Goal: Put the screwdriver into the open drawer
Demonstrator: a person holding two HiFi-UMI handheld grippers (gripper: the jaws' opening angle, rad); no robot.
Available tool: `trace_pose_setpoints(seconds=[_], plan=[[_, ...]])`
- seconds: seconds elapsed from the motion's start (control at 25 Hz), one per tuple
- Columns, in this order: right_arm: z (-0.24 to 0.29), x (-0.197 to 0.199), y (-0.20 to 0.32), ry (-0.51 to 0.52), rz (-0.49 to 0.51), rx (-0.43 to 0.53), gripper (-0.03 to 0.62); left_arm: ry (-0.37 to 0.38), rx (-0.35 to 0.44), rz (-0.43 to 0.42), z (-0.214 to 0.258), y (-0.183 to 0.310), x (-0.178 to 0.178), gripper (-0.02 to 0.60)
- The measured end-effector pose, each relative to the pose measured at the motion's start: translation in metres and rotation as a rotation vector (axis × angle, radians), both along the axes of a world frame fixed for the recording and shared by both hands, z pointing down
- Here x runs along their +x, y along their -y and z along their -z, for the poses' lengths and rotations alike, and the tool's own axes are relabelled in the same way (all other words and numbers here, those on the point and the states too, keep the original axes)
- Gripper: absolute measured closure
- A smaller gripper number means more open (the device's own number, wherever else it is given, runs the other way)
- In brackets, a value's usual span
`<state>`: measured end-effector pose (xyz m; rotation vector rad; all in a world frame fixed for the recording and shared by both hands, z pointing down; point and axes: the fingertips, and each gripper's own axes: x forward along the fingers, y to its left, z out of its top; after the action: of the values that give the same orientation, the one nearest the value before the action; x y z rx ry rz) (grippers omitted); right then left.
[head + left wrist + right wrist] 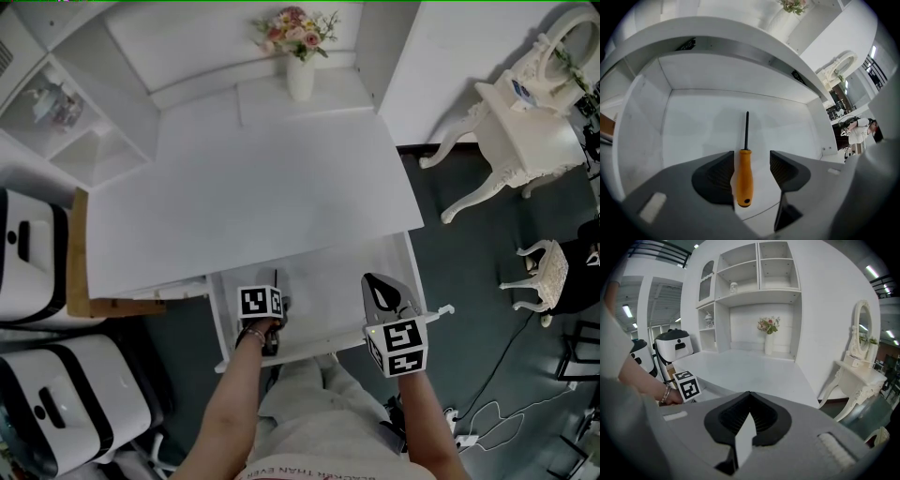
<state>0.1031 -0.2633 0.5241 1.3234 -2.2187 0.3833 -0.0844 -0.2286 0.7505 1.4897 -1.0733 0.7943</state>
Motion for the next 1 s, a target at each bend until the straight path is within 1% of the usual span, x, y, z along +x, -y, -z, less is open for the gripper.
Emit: trace_pose_setpoints(seconds=[0.16, 0.44, 0.56, 0.84, 1.0], plan=[[0.006, -0.001, 0.001, 0.007, 0.016, 0.014, 0.592, 0.002, 0.022, 0.021, 0.01, 0.0, -0.004, 0.322], [0.025, -0.012, 0.007, 0.027, 0.042, 0.061, 0.592, 0.007, 0.077, 0.029, 0.034, 0.002, -0.007, 0.333], [0.034, -0.017, 0.009, 0.035, 0.058, 0.082, 0.592, 0.011, 0.104, 0.035, 0.045, 0.004, -0.008, 0.339], [0.052, -0.022, 0.015, 0.057, 0.076, 0.125, 0.592, 0.029, 0.177, 0.018, 0.074, 0.012, -0.011, 0.35], [0.062, -0.023, 0.02, 0.076, 0.081, 0.147, 0.592, 0.035, 0.223, 0.029, 0.093, 0.016, -0.015, 0.359]])
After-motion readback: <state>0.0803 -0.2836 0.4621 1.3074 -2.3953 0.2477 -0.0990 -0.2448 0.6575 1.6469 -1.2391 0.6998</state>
